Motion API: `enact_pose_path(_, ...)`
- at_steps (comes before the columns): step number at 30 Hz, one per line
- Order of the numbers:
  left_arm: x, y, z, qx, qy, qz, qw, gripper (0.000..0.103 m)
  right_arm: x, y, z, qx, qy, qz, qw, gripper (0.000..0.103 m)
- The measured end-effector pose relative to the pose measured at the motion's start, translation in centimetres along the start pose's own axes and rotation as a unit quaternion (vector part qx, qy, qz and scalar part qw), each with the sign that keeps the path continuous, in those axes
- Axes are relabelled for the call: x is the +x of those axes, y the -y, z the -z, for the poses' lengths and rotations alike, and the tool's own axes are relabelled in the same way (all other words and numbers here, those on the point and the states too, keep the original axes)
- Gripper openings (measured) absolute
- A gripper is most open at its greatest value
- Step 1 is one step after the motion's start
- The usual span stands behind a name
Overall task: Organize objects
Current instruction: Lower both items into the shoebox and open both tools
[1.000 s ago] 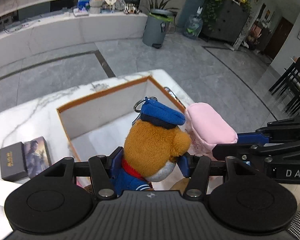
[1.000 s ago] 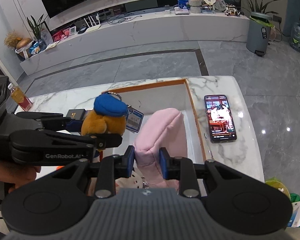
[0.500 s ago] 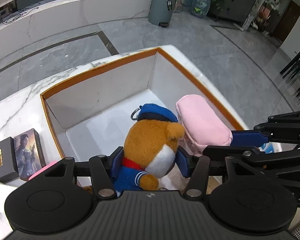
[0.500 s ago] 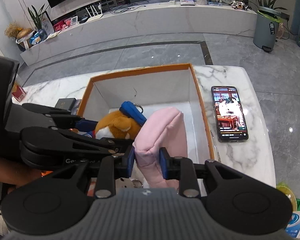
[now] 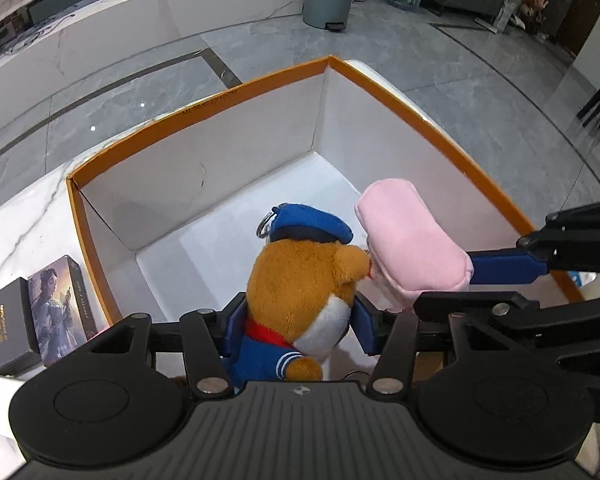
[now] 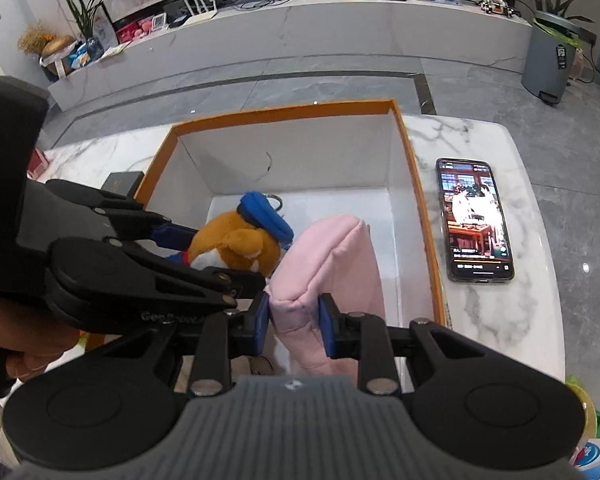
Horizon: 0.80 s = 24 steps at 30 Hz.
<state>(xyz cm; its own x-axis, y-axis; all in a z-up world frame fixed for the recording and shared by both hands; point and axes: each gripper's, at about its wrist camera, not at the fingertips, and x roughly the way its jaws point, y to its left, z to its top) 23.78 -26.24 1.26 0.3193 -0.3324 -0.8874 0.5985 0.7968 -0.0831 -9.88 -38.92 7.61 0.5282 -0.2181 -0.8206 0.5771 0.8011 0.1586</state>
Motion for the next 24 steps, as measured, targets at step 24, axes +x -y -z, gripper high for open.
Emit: enact_pose_path(24,-3.4,0.0,-0.4,0.009,0.026,0.011,0.9996,0.07,-1.4,-0.7,0.9,-0.016,-0.008,0.013,1.0,0.046)
